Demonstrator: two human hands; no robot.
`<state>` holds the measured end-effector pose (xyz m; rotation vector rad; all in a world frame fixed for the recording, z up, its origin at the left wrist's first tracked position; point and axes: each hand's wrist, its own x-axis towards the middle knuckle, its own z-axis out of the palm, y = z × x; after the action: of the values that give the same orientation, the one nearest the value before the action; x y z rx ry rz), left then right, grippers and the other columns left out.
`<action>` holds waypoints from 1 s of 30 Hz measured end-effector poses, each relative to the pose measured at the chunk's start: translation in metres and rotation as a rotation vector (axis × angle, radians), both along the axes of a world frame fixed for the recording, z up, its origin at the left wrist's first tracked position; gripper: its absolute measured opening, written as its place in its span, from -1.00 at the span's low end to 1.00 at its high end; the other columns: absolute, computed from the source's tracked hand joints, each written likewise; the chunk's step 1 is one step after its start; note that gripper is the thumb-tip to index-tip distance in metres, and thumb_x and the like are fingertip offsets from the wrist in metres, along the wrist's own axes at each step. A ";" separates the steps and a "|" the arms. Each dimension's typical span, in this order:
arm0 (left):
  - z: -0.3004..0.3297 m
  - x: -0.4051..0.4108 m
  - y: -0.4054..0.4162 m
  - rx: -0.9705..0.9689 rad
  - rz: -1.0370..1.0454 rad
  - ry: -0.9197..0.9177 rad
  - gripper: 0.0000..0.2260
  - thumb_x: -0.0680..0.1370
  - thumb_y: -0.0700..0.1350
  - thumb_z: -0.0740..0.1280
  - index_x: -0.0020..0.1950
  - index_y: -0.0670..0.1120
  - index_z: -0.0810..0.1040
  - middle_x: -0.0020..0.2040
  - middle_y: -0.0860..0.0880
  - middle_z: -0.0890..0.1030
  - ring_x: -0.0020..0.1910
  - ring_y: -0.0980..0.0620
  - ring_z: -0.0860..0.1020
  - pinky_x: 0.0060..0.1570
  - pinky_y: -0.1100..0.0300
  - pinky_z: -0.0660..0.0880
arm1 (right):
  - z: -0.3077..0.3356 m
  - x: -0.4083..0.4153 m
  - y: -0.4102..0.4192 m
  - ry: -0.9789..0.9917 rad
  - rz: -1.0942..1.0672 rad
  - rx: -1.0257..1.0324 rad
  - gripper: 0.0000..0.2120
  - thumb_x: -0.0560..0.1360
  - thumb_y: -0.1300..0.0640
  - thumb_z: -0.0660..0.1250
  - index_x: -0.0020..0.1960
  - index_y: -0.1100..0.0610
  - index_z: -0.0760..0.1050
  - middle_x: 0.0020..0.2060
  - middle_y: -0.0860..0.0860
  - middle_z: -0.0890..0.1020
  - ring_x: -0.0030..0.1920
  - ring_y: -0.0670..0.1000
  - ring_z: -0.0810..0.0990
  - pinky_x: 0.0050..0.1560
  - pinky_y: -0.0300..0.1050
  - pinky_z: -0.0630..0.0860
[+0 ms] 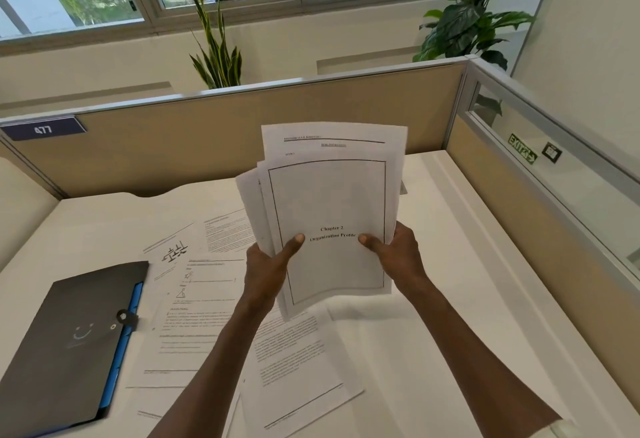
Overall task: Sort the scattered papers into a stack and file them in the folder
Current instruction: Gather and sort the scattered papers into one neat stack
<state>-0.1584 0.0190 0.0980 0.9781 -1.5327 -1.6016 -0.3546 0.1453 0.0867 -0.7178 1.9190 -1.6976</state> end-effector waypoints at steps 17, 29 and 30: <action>-0.030 0.001 0.011 0.011 0.037 -0.058 -0.67 0.37 -0.15 0.59 0.05 0.13 0.63 -0.05 0.13 0.73 -0.08 0.12 0.70 -0.24 0.23 0.64 | -0.037 0.010 -0.002 -0.035 0.090 0.012 -0.69 0.26 0.25 0.61 -0.10 -0.02 0.61 -0.22 -0.15 0.71 -0.22 -0.21 0.65 -0.30 -0.38 0.53; -0.017 -0.019 0.009 0.288 -0.187 -0.034 -0.65 0.51 0.03 0.46 0.25 -0.06 0.60 0.09 -0.03 0.73 0.06 -0.03 0.70 0.05 0.03 0.62 | -0.027 -0.041 0.021 -0.035 -0.050 0.174 -0.53 0.28 0.19 0.60 0.10 0.11 0.47 -0.07 -0.05 0.63 -0.13 -0.10 0.63 -0.20 -0.28 0.57; -0.019 -0.015 0.007 0.297 -0.195 -0.066 -0.64 0.51 0.04 0.45 0.27 -0.05 0.59 0.09 -0.02 0.73 0.07 -0.02 0.70 0.09 0.02 0.60 | -0.024 -0.052 0.027 -0.069 -0.058 0.188 -0.51 0.28 0.21 0.60 0.13 0.14 0.47 -0.02 0.01 0.64 -0.07 0.00 0.64 -0.08 -0.14 0.61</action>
<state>-0.1735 0.0260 0.0786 1.0749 -1.4994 -1.9948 -0.4065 0.1722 0.0631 -0.5302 2.0347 -1.5282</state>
